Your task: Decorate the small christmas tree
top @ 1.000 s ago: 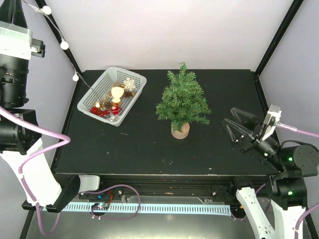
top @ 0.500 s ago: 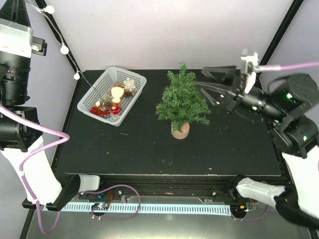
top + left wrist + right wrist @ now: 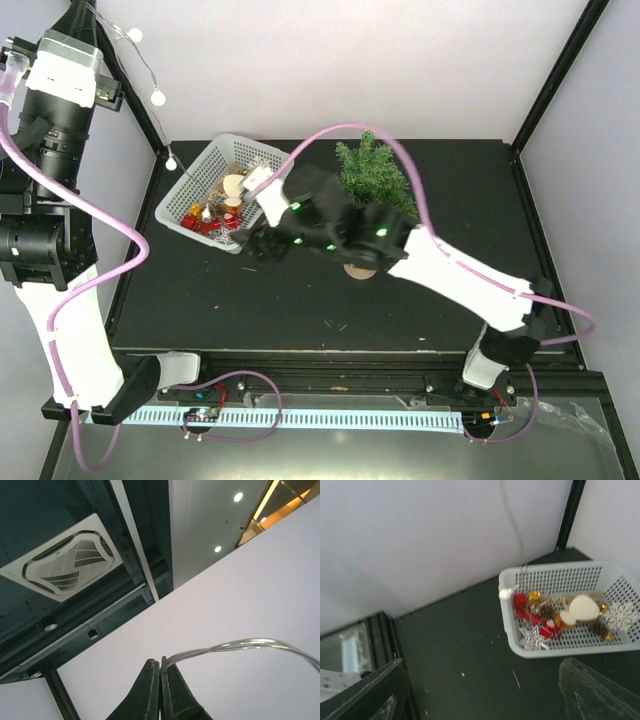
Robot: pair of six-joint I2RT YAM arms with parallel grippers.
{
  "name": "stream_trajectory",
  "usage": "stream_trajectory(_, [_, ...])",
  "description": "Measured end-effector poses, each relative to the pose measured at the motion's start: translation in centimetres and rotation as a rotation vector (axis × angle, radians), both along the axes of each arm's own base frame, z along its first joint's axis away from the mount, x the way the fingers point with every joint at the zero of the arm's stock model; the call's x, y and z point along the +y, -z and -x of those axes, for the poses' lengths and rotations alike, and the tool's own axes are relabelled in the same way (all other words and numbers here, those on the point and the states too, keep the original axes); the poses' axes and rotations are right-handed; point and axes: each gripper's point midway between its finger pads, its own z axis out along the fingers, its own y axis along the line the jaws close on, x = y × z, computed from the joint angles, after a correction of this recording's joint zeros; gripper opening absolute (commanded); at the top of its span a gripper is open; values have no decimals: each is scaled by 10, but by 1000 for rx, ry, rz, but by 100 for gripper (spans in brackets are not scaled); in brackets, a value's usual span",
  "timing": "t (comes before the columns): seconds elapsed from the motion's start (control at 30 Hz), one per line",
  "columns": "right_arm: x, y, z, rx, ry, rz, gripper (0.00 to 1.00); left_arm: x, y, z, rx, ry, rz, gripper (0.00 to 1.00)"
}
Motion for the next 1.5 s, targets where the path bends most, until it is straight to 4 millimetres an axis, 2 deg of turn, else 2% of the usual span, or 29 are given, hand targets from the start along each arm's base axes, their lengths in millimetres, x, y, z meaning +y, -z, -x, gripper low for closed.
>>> stream_trajectory(0.03, [12,18,2,-2,-2,44,83,0,1,0,6,3,1,2])
stream_trajectory(0.13, [41,53,7,-18,-3,122,83,-1,1,3,6,17,6,2])
stream_trajectory(0.27, [53,70,-1,-51,51,134,83,-4,-2,17,-6,47,14,2])
stream_trajectory(0.5, [52,68,-21,-125,141,42,83,-10,-6,45,-22,118,22,2])
stream_trajectory(0.77, [65,33,-20,-160,116,-86,84,-18,-3,69,-8,191,12,2])
stream_trajectory(0.93, [83,16,-19,-165,80,-141,84,-22,3,76,16,223,4,2])
stream_trajectory(1.1, [112,6,-26,-171,62,-173,83,-26,13,79,41,246,-6,2])
stream_trajectory(1.23, [128,15,-36,-166,68,-161,79,-28,21,81,61,259,-14,2])
stream_trajectory(1.43, [122,42,-56,-136,99,-106,74,-29,25,92,62,266,-21,1])
stream_trajectory(1.5, [118,58,-61,-124,109,-76,67,-30,25,96,56,270,-24,1])
